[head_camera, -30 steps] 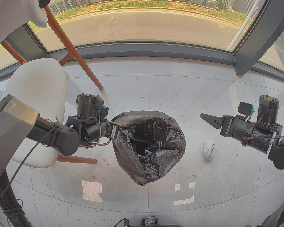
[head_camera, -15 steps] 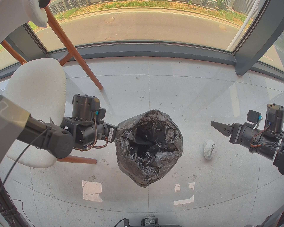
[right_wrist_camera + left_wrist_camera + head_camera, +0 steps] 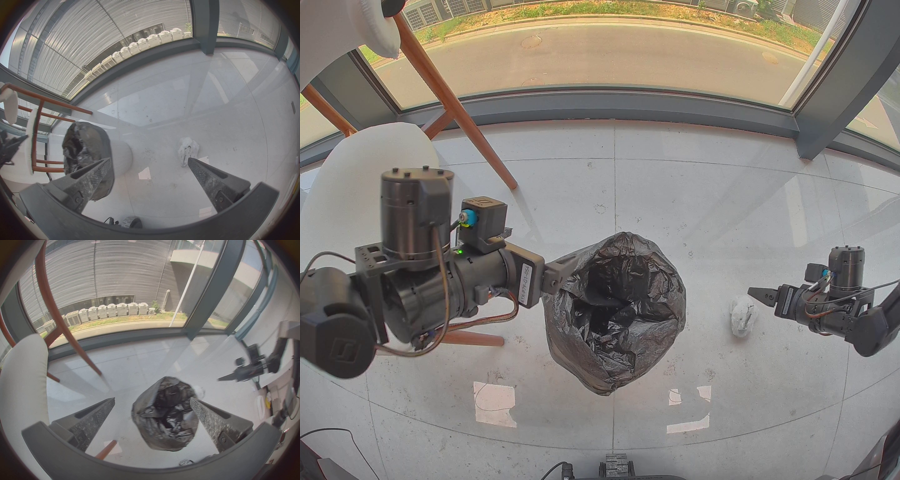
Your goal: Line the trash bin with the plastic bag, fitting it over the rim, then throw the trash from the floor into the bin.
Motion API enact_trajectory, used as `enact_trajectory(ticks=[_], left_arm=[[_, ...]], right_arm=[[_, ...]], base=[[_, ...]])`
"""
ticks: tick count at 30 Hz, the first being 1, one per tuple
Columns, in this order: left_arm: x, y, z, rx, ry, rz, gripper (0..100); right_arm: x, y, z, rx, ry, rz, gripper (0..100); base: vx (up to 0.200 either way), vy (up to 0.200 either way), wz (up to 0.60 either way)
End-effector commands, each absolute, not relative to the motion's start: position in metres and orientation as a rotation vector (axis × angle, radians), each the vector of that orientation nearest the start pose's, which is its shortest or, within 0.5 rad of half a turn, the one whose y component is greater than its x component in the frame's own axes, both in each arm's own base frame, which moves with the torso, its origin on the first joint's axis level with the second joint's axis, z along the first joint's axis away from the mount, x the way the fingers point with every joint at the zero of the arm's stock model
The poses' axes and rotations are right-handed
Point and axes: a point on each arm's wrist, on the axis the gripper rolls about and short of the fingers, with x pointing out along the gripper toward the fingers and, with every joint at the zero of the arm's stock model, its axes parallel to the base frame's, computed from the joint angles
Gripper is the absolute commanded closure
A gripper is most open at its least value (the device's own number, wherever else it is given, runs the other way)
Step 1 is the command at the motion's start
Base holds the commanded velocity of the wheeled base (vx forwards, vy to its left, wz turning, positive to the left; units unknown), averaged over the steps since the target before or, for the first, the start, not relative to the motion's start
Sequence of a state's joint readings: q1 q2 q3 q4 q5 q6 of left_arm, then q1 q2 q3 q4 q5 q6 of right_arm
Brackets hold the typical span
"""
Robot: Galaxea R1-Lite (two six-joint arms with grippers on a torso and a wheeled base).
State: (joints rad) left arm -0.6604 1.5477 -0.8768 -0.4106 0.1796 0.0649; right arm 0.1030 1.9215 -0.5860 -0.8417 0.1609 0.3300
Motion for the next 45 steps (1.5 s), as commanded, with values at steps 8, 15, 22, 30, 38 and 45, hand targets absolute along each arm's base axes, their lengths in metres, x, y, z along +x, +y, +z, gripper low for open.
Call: enact_trajectory(ticks=[8, 15, 22, 30, 38, 45], left_arm=[[0.143, -0.128, 0.231, 0.162, 0.141, -0.571, 0], [0.137, -0.122, 0.233, 0.199, 0.109, -0.574, 0], [0.134, -0.126, 0.234, 0.215, 0.097, -0.579, 0], [0.13, -0.13, 0.235, 0.223, 0.091, -0.554, 0], [0.13, -0.13, 0.238, 0.219, 0.082, -0.552, 0], [0.131, -0.13, 0.242, 0.196, 0.043, -0.525, 0]], right_arm=[[0.36, 0.023, -0.026, 0.226, 0.621, 0.109, 0], [0.372, 0.016, -0.048, 0.222, 0.639, 0.064, 0], [0.394, 0.016, -0.063, 0.213, 0.613, 0.05, 0], [0.413, 0.016, -0.072, 0.199, 0.621, 0.028, 0], [0.418, 0.011, -0.069, 0.179, 0.611, 0.023, 100], [0.389, -0.012, 0.001, 0.223, 0.53, 0.017, 100]], base=[[0.0, 0.0, 0.0], [0.0, 0.0, 0.0], [0.0, 0.0, 0.0], [0.0, 0.0, 0.0], [0.0, 0.0, 0.0], [0.0, 0.0, 0.0]])
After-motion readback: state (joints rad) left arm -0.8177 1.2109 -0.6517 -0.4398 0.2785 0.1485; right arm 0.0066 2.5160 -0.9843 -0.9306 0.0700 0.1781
